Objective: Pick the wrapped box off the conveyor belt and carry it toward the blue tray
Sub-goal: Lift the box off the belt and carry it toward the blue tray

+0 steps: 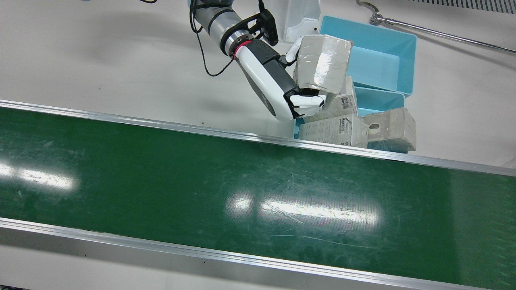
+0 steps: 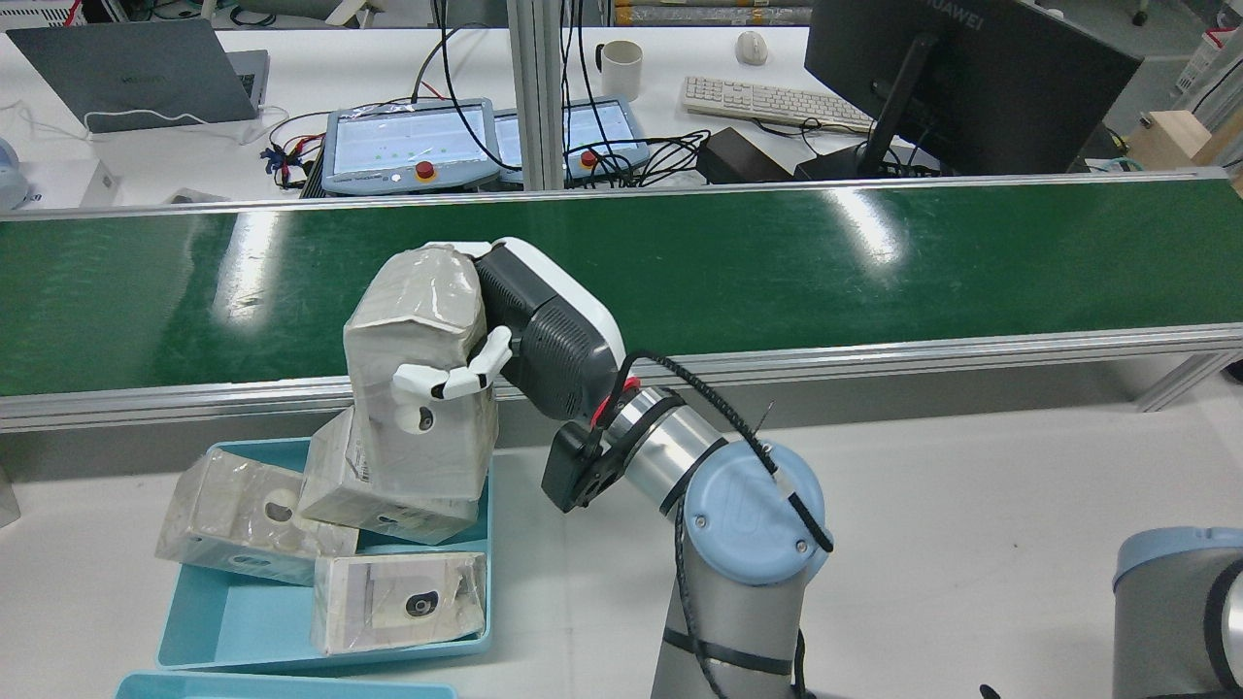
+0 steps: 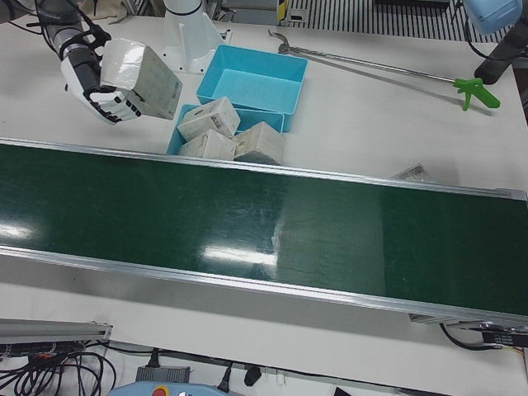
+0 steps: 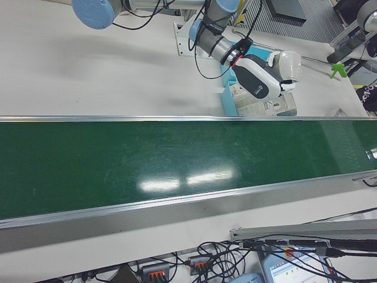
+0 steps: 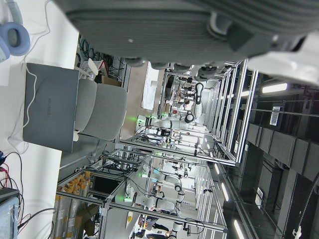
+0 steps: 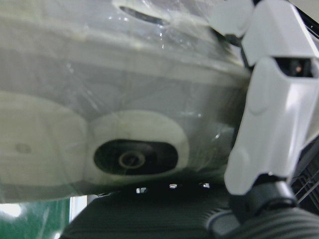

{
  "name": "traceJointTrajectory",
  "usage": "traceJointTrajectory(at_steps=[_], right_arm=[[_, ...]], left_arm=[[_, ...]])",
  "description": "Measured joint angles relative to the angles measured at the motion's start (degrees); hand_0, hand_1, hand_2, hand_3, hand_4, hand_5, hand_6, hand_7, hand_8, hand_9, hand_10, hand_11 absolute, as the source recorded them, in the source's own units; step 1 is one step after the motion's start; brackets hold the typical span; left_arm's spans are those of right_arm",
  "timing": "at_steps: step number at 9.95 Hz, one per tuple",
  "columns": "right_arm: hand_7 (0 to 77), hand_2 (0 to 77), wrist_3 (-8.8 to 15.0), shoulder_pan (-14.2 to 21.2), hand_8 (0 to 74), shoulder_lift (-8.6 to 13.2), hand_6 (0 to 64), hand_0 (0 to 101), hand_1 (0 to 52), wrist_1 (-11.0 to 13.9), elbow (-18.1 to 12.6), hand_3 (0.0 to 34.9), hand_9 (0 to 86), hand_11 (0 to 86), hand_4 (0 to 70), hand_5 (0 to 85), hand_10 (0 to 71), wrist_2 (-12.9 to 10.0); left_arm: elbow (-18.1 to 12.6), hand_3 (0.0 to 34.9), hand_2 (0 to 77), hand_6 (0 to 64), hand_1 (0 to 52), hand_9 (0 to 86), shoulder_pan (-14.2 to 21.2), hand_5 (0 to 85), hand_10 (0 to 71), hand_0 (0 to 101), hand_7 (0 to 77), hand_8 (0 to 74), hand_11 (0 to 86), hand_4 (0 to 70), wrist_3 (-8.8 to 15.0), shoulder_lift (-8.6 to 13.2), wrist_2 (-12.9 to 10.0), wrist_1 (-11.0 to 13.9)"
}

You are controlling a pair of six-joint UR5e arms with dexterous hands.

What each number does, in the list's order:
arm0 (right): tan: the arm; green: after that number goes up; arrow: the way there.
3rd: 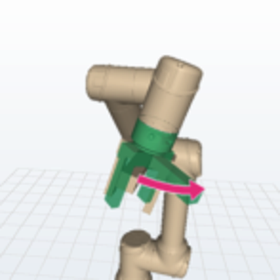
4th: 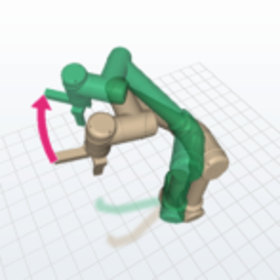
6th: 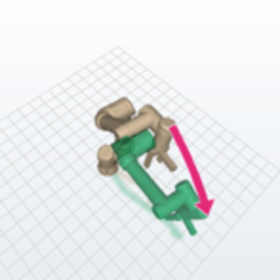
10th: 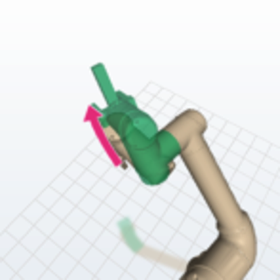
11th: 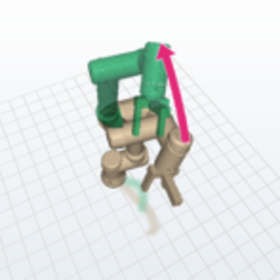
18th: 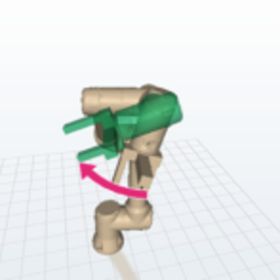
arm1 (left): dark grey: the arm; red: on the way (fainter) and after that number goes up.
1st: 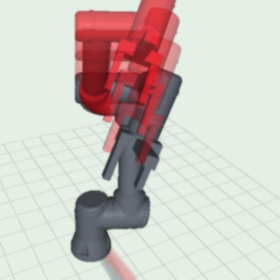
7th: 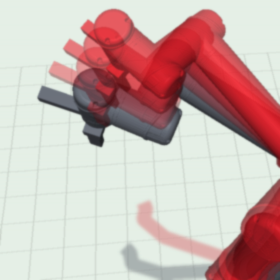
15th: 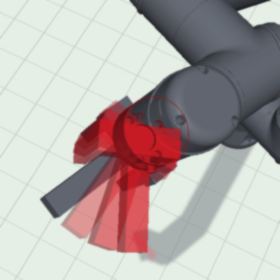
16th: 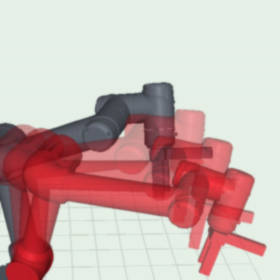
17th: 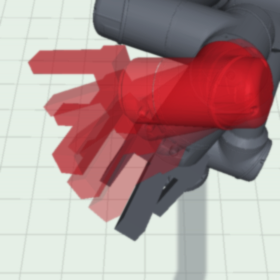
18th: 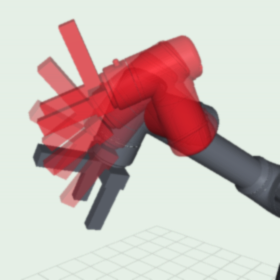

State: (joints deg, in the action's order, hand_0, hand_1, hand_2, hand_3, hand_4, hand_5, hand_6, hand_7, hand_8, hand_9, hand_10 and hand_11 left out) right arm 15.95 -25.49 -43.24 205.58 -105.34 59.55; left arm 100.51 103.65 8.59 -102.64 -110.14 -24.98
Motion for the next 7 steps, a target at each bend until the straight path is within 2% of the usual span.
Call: traceJointTrajectory(at_steps=[1, 2, 3, 7], right_arm=[[70.9, 49.1, 3.22, 2.49, 71.4, 1.29, 61.1, 50, 1.6, -0.4, 0.57, 0.9, 78.0, 81.3, 47.5, 62.7, 66.5, -2.73], [70.9, 49.1, 5.47, 3.95, 69.8, 2.88, 61.1, 50, 1.6, -1.22, 2.21, 1.0, 77.4, 81.3, 48.5, 74.2, 68.7, -4.5], [70.4, 49.6, 6.81, 4.85, 69.3, 4.52, 61.6, 50, 1.6, -2.81, 4.99, 1.0, 76.9, 81.3, 49.1, 73.6, 69.3, -5.5], [70.4, 49.6, 8.08, 7.71, 69.8, 10.0, 61.6, 49, 1.6, -12.82, 18.96, 0.9, 76.4, 81.3, 49.6, 73.6, 69.8, -6.21]], left_arm=[[0.0, 0.0, 1.1, 0.0, 0.0, 0.0, 0.0, 1.1, 0.5, 0, 0.5, 0.5, 0.0, 0.0, 0.0, 0.0, 0.0, 0.0], [0.0, 0.0, 1.1, 0.0, 0.0, 0.0, 0.0, 1.1, 0.5, 0, 0.5, 0.5, 0.0, 0.0, 0.0, 0.0, 0.0, 0.0], [0.0, 0.0, 1.1, 0.0, 0.0, 0.0, 0.0, 1.1, 0.5, 0, 0.5, 0.5, 0.0, 0.0, 0.0, 0.0, 0.0, 0.0], [0.0, 0.0, 1.1, 0.0, 0.0, 0.0, 0.0, 0.5, 0.5, 0, 0.5, 0.5, 0.0, 0.0, 0.0, 0.0, 0.0, 0.0]])
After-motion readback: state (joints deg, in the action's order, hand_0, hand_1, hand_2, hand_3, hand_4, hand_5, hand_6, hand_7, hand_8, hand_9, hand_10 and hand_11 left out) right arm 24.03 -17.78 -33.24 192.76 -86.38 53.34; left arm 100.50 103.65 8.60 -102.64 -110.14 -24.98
